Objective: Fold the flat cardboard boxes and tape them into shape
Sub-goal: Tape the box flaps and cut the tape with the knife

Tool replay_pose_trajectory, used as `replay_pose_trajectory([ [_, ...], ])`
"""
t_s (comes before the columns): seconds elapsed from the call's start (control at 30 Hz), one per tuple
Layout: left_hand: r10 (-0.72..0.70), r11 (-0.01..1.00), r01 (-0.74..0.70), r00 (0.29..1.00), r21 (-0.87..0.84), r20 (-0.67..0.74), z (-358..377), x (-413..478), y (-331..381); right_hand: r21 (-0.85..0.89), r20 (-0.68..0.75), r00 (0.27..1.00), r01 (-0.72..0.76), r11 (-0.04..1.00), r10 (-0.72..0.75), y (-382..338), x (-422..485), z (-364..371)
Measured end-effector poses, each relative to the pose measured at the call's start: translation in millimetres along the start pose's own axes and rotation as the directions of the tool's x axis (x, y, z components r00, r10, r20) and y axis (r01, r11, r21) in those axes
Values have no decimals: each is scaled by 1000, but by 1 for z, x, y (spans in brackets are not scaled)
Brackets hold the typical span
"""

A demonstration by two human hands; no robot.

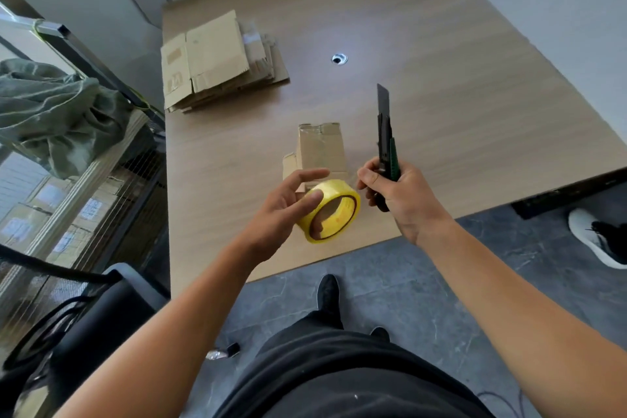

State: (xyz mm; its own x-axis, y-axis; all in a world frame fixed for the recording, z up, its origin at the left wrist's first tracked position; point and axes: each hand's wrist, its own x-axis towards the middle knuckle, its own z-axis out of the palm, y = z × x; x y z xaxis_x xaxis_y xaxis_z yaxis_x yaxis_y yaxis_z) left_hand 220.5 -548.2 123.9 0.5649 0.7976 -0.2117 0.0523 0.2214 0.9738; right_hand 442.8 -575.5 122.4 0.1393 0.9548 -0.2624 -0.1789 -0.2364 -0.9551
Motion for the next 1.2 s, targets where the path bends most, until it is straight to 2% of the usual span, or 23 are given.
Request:
replay_pose_trajectory([
  [0.1,24,953,-34,999,301,38,-29,19,21,0,-106,994,-13,1000,13,-4,17,-2],
  [0.17,-3,832,3,1000,554,-1,-58,32,35,58,-252,967,-24,998,38,-3,32,-9],
  [0.23,-74,664,65,997,745,-20,-90,43,42,83,-338,939,-29,996,56,2,46,-17],
  [0.33,-244,513,111,970,851,21,-120,64,40,41,-309,943,-119,992,126,23,64,-16],
  [0.47,-300,427,97,953,899,40,-136,95,16,20,-322,912,-261,965,254,56,85,-9],
  [0.53,-317,433,111,948,894,36,-138,105,0,-1,-348,897,-290,957,271,68,92,-8],
  [0.7,-424,558,217,904,801,50,-142,116,-40,-7,-393,851,-382,924,349,96,103,-1],
  [0.9,-397,604,250,918,757,14,-142,122,-70,73,-372,801,-478,875,468,116,109,12],
  [0.97,-384,581,250,923,774,-10,-141,123,-74,-11,-368,808,-498,867,460,113,111,13],
  [1.03,-379,599,248,925,761,-3,-141,123,-76,-199,-373,834,-500,843,406,106,114,9],
  [1.13,-380,667,265,925,697,13,-142,122,-78,-498,-346,887,-450,742,306,90,110,2],
  [1.2,-366,656,261,931,709,-5,-141,123,-79,-589,-340,910,-403,701,237,76,101,2],
])
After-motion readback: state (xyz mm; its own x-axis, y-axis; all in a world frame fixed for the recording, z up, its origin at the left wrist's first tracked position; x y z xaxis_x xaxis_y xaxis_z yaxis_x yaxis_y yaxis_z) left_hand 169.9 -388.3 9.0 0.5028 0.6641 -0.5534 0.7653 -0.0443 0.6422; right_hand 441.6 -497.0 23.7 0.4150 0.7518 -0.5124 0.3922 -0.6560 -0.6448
